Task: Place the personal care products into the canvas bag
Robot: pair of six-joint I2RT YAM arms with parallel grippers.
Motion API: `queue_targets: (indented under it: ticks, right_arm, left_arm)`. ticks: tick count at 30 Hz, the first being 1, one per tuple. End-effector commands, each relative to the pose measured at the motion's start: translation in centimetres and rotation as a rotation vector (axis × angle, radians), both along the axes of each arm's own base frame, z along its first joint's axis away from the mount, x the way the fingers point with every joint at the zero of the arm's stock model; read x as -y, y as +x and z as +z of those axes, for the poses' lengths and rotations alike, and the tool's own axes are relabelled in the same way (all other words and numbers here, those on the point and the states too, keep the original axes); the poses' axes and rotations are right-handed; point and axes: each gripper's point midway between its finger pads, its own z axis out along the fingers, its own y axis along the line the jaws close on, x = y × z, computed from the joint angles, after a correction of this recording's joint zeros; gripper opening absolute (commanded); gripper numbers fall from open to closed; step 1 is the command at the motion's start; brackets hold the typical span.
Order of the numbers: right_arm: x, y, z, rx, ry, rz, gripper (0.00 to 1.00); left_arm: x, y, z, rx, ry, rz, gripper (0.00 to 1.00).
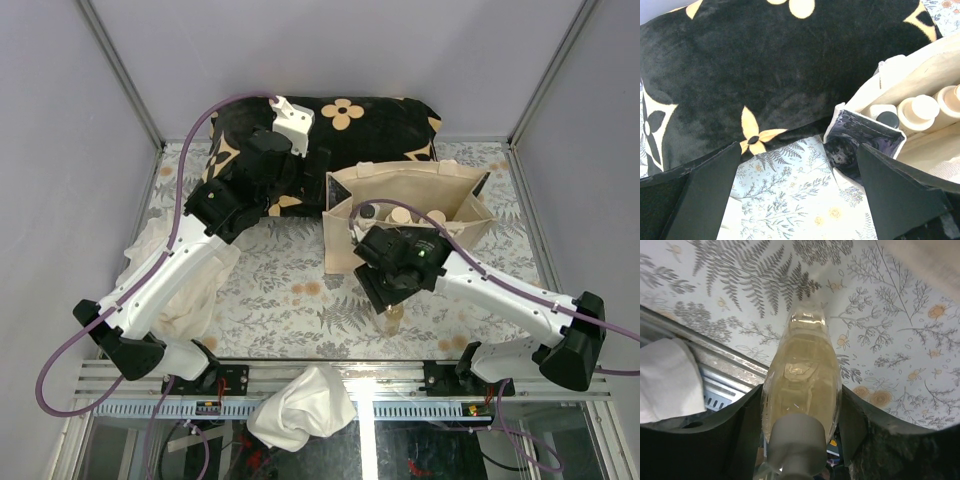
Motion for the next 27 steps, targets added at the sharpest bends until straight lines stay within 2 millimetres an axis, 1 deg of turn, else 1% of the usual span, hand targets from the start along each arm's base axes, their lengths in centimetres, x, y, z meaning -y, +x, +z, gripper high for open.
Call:
queue_targets:
  ticks: [1, 4, 5, 6, 10, 13, 16, 20, 23, 27]
  right_arm:
    - [-3.8, 0.3, 6.5, 0.078, 0.201, 0.106, 0.11]
    - [-5.9, -0.5, 9.3, 0.105, 0.323, 0.208, 0.03]
    - [-6.2, -0.6, 10.0, 0.110, 0.346, 0.226, 0.00]
    - [-6.4, -0.6, 10.7, 0.120, 0.360, 0.239, 0.00]
    - [-6.2, 0.6, 13.7, 0.198, 0.351, 0.234, 0.00]
    - [-5.9, 2.1, 17.3, 0.307, 0.374, 0.203, 0.00]
    - [-4.7, 4.1, 20.6, 0.432, 0.357, 0.128, 0.00]
    - [-1.5, 6.8, 24.5, 0.599, 0.269, -0.052, 0.00]
    - [0.2, 7.8, 27.8, 0.682, 0.261, -0.164, 0.00]
    - [1.4, 8.8, 31.2, 0.784, 0.299, -0.259, 0.00]
  left_arm:
    - [0.1, 0.4, 1.4, 0.036, -0.046, 0.006, 1.00]
    - [0.2, 0.4, 1.5, 0.039, -0.048, -0.001, 1.00]
    - [0.2, 0.4, 1.4, 0.038, -0.048, -0.006, 1.00]
    - [0.4, 0.4, 1.3, 0.034, -0.050, -0.013, 1.00]
    - [1.2, 0.2, 0.7, 0.017, -0.069, -0.045, 1.00]
    - [1.6, 0.1, 0.8, 0.019, -0.087, -0.059, 1.00]
    - [1.4, 0.2, 0.8, 0.021, -0.075, -0.054, 1.00]
    - [1.4, 0.2, 1.1, 0.024, -0.073, -0.058, 1.00]
    - [1.5, 0.2, 1.2, 0.020, -0.074, -0.062, 1.00]
    - [1.8, 0.2, 0.9, 0.011, -0.073, -0.069, 1.00]
